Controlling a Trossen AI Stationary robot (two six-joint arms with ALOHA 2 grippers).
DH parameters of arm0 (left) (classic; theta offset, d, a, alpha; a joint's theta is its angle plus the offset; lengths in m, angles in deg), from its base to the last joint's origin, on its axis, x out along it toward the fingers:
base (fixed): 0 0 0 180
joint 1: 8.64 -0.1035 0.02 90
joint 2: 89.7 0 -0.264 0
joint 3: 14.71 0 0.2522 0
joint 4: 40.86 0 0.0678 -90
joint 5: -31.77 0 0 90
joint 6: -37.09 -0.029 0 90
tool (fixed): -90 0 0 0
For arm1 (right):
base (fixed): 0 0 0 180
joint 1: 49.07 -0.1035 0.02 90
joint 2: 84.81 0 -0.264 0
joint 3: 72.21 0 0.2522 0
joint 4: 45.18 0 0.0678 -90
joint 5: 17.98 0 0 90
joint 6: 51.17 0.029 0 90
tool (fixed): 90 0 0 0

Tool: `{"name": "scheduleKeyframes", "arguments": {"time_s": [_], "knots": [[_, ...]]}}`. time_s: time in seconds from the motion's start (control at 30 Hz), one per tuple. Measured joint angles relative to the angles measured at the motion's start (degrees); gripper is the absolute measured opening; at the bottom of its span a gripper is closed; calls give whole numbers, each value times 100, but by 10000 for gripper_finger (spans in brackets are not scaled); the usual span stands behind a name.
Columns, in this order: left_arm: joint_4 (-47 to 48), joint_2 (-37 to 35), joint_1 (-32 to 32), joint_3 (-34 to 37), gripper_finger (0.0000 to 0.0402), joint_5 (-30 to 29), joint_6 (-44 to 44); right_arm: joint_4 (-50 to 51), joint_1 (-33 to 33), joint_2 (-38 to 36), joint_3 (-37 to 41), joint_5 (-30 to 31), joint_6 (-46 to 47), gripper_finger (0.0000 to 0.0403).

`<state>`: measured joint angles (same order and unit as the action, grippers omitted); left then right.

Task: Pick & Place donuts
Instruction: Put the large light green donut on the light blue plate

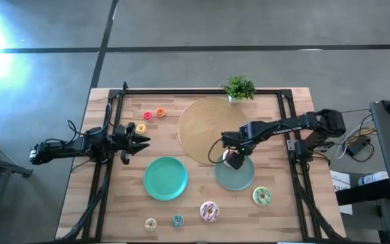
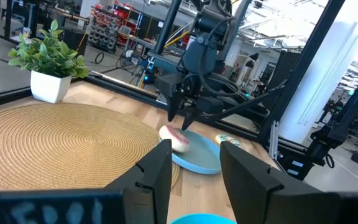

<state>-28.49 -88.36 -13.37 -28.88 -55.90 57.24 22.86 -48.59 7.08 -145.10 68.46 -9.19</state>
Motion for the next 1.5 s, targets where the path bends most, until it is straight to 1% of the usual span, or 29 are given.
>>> {"name": "scheduleKeyframes", "arguments": {"time_s": [0.1,0.2,0.27,0.37,0.47,0.57,0.67,0.77,0.97,1.17,1.37,1.43,1.5], "knots": [[0,3,-2,1,110,0,0,15,-228,-267,67,225,-50,239],[0,3,-1,-1,110,2,0,46,-559,-590,221,253,-138,237],[0,3,0,-1,110,0,-1,73,-793,-808,411,213,-27,233],[0,3,-1,0,110,0,0,84,-1185,-1121,804,-123,382,228],[0,3,-2,0,110,0,1,53,-1738,-1398,1193,-405,955,225],[0,3,0,1,110,2,1,-86,-2319,-1626,1458,-548,1489,224],[0,3,0,0,110,0,-1,-239,-2771,-1694,1589,-548,1847,224],[0,3,-2,0,110,0,0,-442,-3034,-1610,1666,-548,2022,224],[0,3,0,-1,110,0,1,-947,-3340,-1187,1731,-552,2015,224],[0,5,-2,-1,110,2,1,-1033,-3502,-797,1729,-589,2005,224],[0,5,-1,0,110,0,1,-1085,-3509,-424,1731,-594,2006,222],[2,5,-2,-1,110,0,0,-1135,-3509,-365,1727,-614,2049,213],[2,5,-2,-1,110,0,1,-1184,-3507,-331,1731,-620,2132,190]]}}
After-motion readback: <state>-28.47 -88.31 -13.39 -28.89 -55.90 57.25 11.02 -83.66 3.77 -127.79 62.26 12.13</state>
